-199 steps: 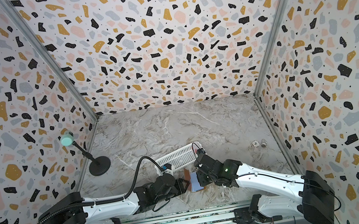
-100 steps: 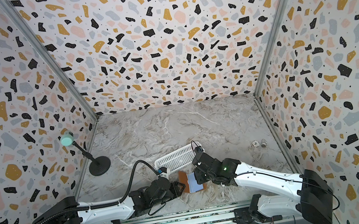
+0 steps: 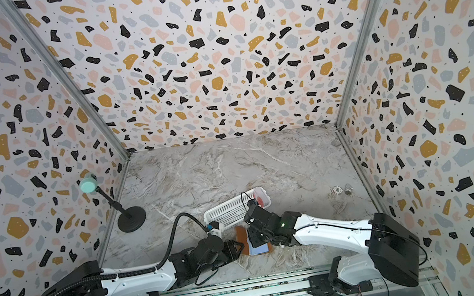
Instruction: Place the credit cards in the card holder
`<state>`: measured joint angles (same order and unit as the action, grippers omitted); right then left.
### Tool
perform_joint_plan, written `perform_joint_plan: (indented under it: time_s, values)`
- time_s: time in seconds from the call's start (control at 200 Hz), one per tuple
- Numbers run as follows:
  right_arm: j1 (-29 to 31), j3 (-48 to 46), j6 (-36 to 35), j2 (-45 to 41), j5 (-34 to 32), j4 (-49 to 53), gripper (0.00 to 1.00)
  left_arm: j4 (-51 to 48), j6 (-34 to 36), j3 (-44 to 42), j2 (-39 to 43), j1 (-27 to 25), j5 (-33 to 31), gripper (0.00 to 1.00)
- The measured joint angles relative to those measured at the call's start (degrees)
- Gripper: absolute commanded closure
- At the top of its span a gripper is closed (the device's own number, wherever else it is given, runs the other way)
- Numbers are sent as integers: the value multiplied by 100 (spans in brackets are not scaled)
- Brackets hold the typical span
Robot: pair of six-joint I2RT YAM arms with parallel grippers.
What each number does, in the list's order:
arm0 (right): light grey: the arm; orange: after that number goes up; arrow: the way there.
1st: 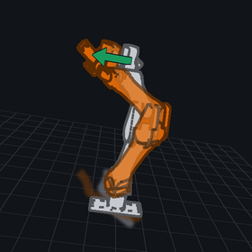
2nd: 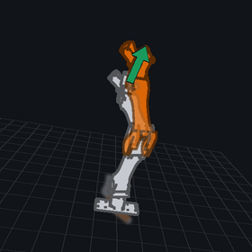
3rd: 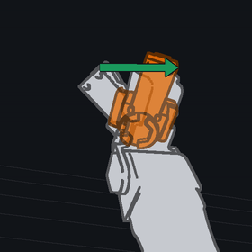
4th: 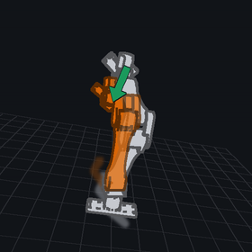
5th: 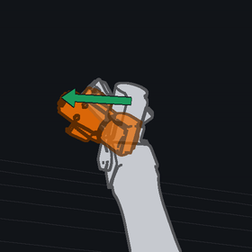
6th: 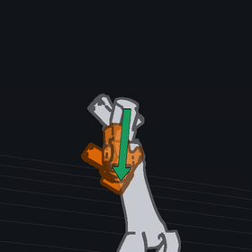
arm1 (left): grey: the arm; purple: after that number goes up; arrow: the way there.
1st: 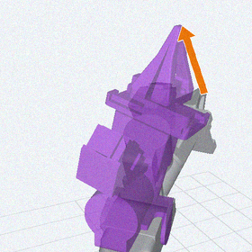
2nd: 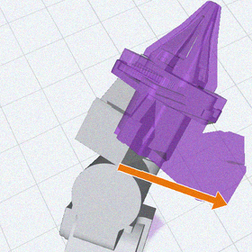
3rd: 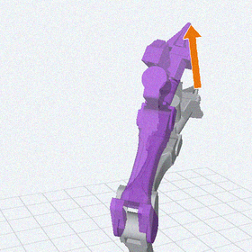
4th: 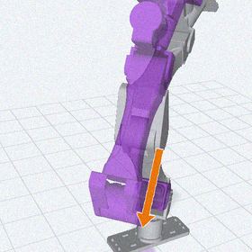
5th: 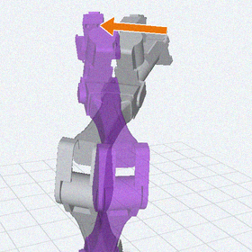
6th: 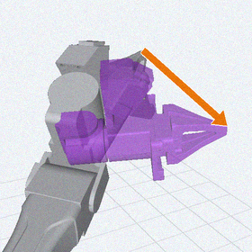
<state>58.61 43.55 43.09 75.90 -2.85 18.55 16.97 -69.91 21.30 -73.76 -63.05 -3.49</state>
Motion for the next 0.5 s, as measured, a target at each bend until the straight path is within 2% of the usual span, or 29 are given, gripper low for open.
perform_joint_plan:
  time_s: [0.315, 0.501]
  values:
    - [105, -11, 103, 673, 142, -579, 62, 24, -31, -35, 33, 0, 20, 54]
    - [149, -15, 107, 1071, 181, -780, 62, -173, -24, -37, 337, 20, 17, 52]
